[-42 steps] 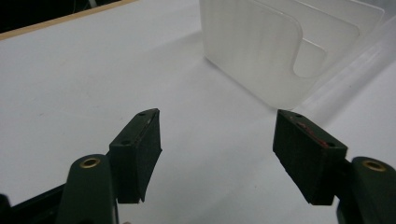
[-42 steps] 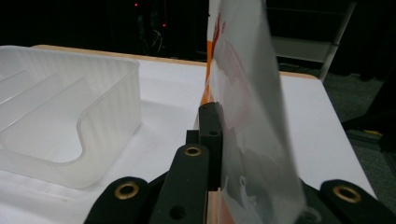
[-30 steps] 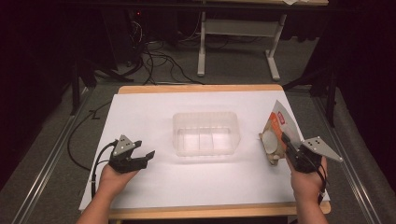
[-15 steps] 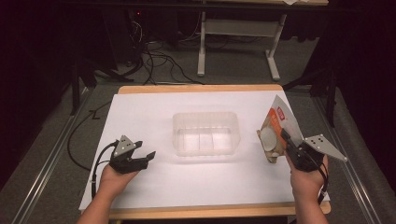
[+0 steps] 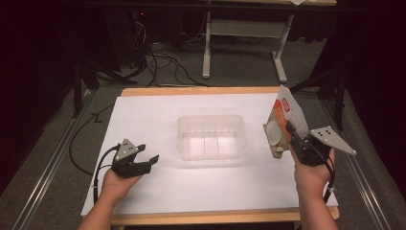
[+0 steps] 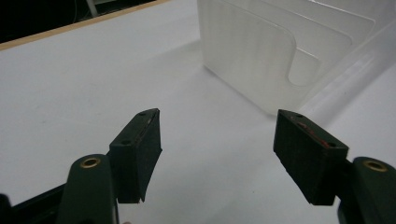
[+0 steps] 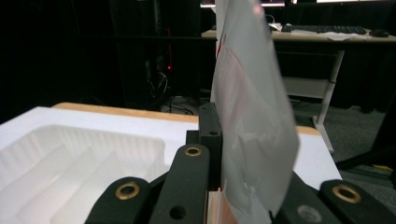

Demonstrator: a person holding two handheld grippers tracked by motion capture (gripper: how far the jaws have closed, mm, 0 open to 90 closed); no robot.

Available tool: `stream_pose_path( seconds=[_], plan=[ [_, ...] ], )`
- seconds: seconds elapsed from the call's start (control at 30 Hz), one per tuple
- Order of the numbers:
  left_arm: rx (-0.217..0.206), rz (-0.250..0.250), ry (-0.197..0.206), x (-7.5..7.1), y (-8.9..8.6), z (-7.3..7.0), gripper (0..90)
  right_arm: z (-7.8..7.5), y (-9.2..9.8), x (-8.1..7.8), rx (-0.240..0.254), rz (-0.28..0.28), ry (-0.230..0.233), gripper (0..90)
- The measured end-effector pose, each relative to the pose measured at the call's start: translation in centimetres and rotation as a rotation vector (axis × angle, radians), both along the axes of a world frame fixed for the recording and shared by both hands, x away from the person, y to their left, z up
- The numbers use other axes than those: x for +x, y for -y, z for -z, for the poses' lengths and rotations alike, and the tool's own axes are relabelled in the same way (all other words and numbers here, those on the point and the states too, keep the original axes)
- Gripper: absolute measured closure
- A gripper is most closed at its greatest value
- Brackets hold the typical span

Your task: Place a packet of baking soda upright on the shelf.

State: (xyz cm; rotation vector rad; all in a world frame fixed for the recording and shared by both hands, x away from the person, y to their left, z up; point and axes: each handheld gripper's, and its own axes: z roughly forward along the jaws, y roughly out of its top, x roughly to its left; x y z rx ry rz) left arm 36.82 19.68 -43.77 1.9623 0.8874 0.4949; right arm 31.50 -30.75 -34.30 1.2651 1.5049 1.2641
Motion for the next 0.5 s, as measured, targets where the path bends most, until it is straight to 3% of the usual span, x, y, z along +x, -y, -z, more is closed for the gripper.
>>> stream_pose_path(
  seconds=[0.13, 0.37, 0.5],
  plan=[
    [-0.004, 0.0, -0.002, 0.0, 0.0, 0.0, 32.6, -1.1, -0.6, 0.2, 0.0, -0.004, 0.017, 90.0],
    [-0.005, 0.0, -0.002, 0.0, -0.1, -0.1, 32.6, -4.1, -3.0, 1.0, 0.016, -0.05, 0.083, 90.0],
    [-0.005, -0.001, 0.0, 0.0, -0.1, -0.1, 32.6, -4.9, -4.3, 1.5, 0.027, -0.081, 0.094, 90.0]
  ],
)
